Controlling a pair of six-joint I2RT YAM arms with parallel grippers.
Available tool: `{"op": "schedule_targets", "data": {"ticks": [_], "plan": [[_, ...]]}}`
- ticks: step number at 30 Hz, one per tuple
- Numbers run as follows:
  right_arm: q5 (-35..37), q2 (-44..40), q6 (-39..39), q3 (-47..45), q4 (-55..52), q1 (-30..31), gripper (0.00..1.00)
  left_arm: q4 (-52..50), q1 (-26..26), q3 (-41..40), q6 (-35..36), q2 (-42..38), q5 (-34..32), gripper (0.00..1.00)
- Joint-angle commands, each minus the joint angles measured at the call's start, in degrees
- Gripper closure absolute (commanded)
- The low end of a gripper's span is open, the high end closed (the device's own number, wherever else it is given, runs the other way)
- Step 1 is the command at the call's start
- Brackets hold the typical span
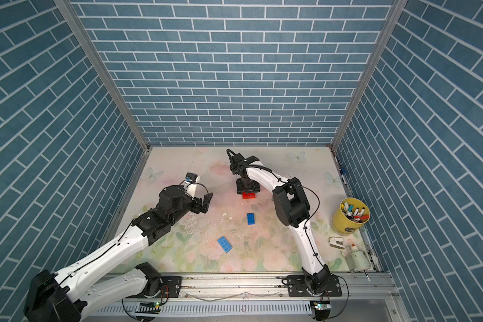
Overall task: Assemble a rectangle with lego
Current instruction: Pick up the lego brick from the center of the board, then assemble the lego brick with the lego brick.
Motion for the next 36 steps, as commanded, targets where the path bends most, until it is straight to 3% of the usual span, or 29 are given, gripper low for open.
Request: {"op": "schedule_targets", "data": {"ticks": [1, 8, 36], "plan": [[0.4, -6.8, 1.2, -3.5, -2.1, 1.4, 0.45, 1.0, 0.6, -0.2, -0.4, 0.7, 0.5, 0.00], [-0.5, -12.7, 3.5, -10.9, -1.4, 4.3, 0.45, 1.0, 0.7, -0.2, -0.5, 0.9, 0.7, 0.00], [0.4, -16.4, 8.6, -20.7, 2.7, 7.7, 0.45, 0.9, 0.6, -0.3, -0.6, 1.2, 1.2, 0.00]]}}
